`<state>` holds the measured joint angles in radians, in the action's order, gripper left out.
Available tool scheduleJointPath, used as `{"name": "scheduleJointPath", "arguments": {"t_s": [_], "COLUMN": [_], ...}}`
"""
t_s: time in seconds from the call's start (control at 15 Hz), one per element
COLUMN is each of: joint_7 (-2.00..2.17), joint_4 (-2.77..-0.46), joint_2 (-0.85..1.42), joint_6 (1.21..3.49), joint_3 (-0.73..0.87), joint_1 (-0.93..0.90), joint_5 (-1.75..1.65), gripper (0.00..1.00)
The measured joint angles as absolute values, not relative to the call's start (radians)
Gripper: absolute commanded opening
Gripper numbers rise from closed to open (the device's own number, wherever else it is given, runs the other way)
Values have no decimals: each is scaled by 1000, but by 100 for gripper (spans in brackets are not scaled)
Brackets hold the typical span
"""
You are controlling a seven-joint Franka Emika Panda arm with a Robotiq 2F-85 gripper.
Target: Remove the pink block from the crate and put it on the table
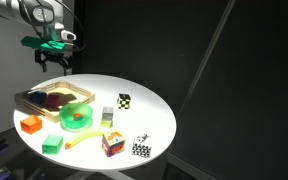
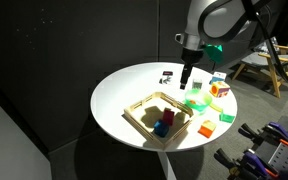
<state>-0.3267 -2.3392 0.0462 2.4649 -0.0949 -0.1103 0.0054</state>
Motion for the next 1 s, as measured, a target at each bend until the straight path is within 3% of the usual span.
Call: {"name": "scheduleJointPath", "arguments": {"t_s": [1.0], "joint_7": [-185], "joint_4": [-2340], "joint_2": [145], "joint_6": [2490], "joint_3": [-116], "joint_1": [-135], "joint_5": [-83], "gripper": [100]}}
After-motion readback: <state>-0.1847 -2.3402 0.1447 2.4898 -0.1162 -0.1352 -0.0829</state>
